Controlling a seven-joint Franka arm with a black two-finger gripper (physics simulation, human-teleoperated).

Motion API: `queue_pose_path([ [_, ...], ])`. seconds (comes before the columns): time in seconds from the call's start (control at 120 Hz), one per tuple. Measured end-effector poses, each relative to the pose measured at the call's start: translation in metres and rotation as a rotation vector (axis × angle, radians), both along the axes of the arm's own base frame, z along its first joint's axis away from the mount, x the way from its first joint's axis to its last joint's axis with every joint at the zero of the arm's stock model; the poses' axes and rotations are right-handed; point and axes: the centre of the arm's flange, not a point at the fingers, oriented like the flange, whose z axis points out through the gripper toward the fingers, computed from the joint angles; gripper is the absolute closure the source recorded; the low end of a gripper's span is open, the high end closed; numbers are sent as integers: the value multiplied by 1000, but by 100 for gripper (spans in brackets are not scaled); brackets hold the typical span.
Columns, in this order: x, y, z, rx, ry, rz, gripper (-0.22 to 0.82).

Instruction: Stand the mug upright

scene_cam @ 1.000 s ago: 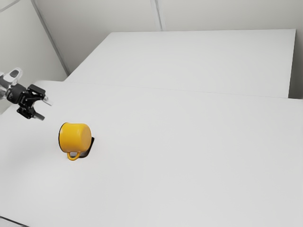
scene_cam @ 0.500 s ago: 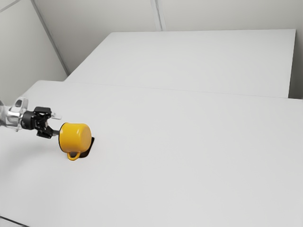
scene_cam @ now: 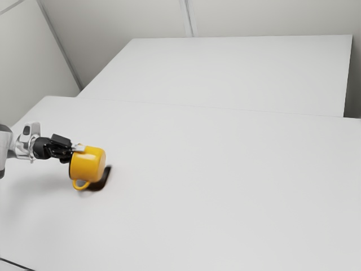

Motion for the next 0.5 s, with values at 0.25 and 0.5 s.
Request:
queue_pose_path([
  [0.25,6,-8,35,48,-96,-35,73],
  [0.5,39,-75,89,330,-82,-242,77],
])
